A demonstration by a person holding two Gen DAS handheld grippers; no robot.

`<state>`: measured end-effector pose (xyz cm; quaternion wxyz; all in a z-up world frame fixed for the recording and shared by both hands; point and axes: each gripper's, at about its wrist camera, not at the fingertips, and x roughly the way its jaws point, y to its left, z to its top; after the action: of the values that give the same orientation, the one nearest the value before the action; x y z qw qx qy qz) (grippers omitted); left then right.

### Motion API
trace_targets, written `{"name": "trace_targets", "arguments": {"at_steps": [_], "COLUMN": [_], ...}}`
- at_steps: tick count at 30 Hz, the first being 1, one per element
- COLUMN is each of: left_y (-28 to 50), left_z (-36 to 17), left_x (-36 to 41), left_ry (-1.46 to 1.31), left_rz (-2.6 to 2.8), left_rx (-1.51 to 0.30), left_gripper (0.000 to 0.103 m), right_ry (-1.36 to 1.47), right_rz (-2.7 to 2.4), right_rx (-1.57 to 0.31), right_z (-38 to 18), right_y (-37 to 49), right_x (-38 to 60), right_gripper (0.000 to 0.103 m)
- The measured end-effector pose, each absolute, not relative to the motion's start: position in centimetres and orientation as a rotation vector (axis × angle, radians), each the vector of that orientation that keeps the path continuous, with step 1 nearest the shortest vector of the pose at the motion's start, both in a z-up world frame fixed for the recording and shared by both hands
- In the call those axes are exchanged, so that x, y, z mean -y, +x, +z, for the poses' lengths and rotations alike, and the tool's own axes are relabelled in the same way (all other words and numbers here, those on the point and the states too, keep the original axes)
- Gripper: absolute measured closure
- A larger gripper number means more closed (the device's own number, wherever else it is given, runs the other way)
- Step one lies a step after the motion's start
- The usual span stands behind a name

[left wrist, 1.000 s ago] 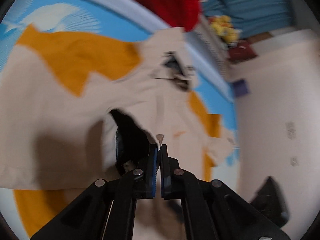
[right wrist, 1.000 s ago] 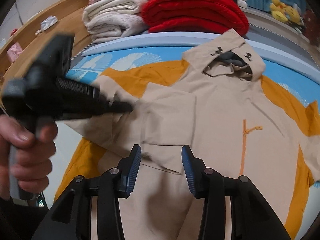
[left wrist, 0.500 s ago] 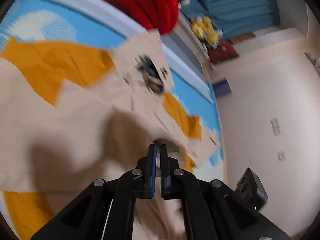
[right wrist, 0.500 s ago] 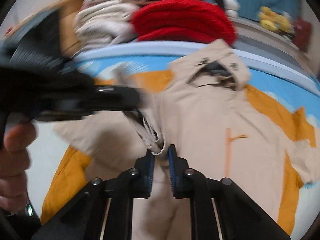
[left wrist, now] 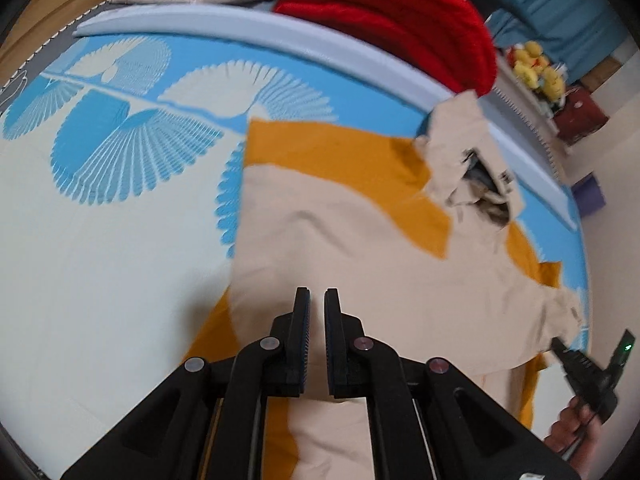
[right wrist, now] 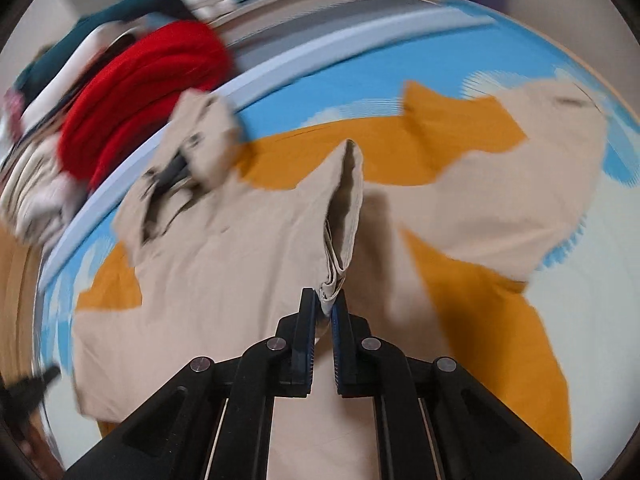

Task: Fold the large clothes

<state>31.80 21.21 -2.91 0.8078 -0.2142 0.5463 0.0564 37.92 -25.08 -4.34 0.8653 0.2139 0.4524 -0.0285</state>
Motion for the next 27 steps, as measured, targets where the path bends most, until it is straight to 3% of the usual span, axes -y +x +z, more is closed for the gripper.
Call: {"name": "trace_targets", "arguments": {"at_steps": [2,4,6,9,13,23,25,26,27], "left_y": [31.8,31.8,31.9,32.0,31.7,31.3,31.2,31.2,31.2], "left_z": [-3.8,-5.0,-6.1,-7.9,-10.2,-9.2,-8.9,-8.6,-8.5], "left_x": [-20.8,-20.0,-19.1,-18.3,-18.2,-17.5,-17.6,-17.7,-17.7], "left_ry": [-0.426,-0.384,-0.351,-0.292,-0.215,-0.164,-0.174,-0.178,-0.181], "left_rz": [0.122,0.117,0.115,0.116,0.157,0.164,0.165,0.164,0.165], "left_rx": [-1.208,-1.250,-1.283,-1.337,-1.405,-1.386,-1.377,-1.370,-1.365], "left_gripper": [0.088,0.084,0.083,0.080,0.078,0.075,0.075,0.075,0.075], "right_ry": [0.513,0.569,0.599,0.670,0.767,0.889,0.877,0.869,0.857], "right_rz": [-0.075,-0.084,-0.087,-0.053,-0.049,-0.129,-0.112,-0.110,-0.114], "right_rx": [-0.954,-0.960,-0.968,-1.015,-1.073,-1.140,-1.126,-1.116,-1.101], "right_z": [-4.8,-5.2,-5.6,-7.3,-9.6,-12.9,-12.7,-12.5,-12.1], "right_y": [38.3,38.2,38.4,38.7,39.0,39.6,39.9,40.0,39.8], "right_x": [26.8,28.2,28.8,29.7,30.2,32.7,32.6,32.5,32.5], "right_gripper": [0.090,0.085,0.072,0.067,0.067,0.067,0.074,0.090,0.093]}}
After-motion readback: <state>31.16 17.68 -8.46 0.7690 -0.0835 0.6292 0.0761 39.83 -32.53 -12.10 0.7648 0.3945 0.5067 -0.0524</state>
